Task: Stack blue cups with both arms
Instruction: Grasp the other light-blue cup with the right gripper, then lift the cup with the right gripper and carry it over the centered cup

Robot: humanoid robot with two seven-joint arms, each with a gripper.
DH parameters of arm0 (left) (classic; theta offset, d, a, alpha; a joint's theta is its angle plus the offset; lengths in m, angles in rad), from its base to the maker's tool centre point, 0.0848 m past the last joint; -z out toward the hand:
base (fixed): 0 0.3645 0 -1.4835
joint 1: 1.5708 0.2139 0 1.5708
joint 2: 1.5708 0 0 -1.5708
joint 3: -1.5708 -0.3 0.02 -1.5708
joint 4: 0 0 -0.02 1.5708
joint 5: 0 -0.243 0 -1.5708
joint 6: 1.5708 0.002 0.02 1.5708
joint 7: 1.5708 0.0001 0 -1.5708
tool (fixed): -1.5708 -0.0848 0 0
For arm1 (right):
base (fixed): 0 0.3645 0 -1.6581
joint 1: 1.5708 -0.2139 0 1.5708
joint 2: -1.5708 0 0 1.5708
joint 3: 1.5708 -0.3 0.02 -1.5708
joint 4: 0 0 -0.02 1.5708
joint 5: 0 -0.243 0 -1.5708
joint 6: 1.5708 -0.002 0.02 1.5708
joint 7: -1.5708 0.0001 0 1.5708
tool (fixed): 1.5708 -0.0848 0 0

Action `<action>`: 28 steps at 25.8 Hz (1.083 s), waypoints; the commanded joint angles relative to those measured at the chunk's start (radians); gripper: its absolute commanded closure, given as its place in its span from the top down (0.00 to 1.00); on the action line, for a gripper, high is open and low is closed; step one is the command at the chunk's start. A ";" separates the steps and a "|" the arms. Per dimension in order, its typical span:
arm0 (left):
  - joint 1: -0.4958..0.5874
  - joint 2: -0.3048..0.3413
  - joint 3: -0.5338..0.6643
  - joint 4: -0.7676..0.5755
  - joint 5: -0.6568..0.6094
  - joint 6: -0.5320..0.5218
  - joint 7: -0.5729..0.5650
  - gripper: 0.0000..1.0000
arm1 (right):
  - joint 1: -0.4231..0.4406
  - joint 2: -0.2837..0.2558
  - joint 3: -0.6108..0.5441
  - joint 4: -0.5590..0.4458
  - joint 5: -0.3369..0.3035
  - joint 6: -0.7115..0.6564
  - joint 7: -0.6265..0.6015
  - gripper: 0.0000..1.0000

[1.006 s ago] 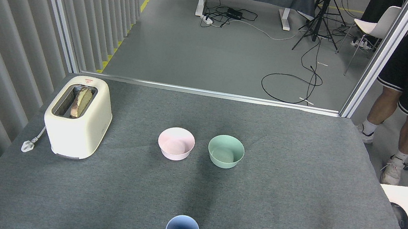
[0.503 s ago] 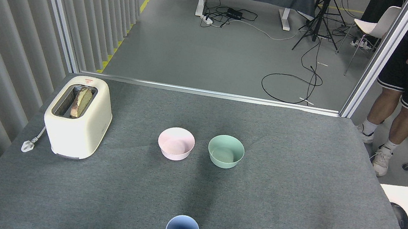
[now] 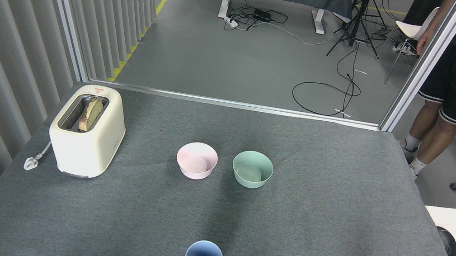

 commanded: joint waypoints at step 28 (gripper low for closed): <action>0.001 -0.003 0.003 0.000 0.001 0.000 0.000 1.00 | -0.021 0.000 0.042 -0.209 -0.002 -0.025 0.050 0.57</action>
